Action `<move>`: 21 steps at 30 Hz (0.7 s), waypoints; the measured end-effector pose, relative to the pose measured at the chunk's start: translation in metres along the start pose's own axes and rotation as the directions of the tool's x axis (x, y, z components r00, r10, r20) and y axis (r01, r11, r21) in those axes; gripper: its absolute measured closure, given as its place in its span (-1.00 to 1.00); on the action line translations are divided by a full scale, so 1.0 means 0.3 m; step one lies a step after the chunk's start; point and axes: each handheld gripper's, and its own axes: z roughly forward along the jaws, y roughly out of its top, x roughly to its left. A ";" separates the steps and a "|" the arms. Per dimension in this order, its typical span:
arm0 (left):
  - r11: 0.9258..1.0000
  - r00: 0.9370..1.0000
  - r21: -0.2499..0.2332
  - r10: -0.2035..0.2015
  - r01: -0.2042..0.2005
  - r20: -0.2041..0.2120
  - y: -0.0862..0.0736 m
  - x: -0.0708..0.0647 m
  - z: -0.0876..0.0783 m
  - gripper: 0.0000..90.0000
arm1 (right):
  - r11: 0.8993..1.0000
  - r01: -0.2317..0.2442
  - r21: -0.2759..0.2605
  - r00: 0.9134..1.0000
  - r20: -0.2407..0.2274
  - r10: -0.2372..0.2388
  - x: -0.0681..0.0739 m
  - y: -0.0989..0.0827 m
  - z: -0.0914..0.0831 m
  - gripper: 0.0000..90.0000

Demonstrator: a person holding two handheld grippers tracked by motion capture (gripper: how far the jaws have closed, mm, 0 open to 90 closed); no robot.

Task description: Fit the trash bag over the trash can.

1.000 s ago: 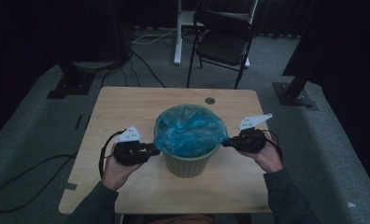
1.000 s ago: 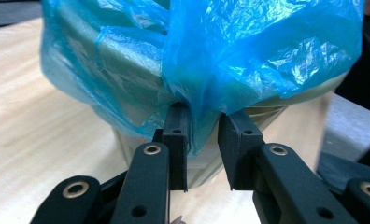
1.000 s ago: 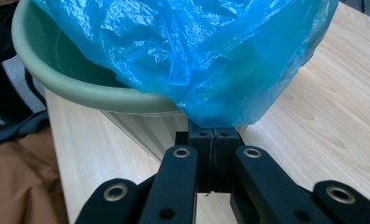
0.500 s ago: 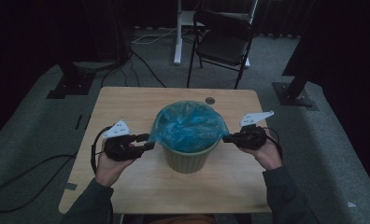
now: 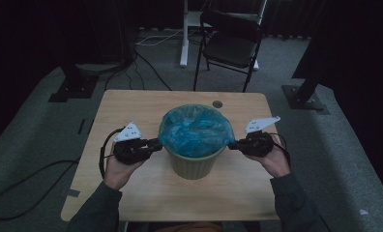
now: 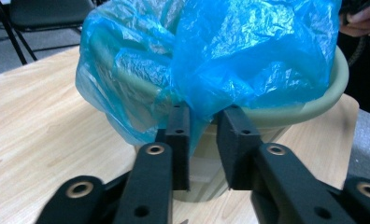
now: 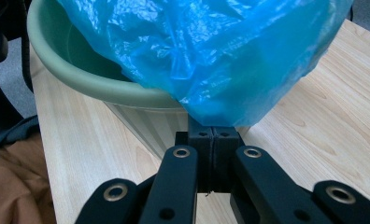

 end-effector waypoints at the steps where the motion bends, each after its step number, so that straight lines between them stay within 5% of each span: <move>1: 1.000 1.000 -0.003 0.000 0.000 -0.006 0.002 0.002 0.000 0.73 | 1.000 0.000 0.000 1.000 0.001 0.000 0.000 0.002 0.003 1.00; 8: 0.999 0.999 -0.025 -0.022 0.022 -0.036 0.008 0.036 0.012 0.98 | 1.000 -0.001 -0.005 1.000 -0.005 0.001 -0.010 0.022 0.030 1.00; 18: 0.999 0.998 -0.027 -0.029 0.028 -0.050 -0.025 0.036 -0.029 0.99 | 0.999 -0.020 -0.026 1.000 0.006 0.020 -0.015 -0.001 -0.009 0.99; 21: 0.999 0.998 -0.031 -0.027 0.026 -0.050 -0.024 0.040 -0.050 0.96 | 0.999 -0.019 -0.043 1.000 0.014 0.019 -0.017 -0.002 -0.029 0.74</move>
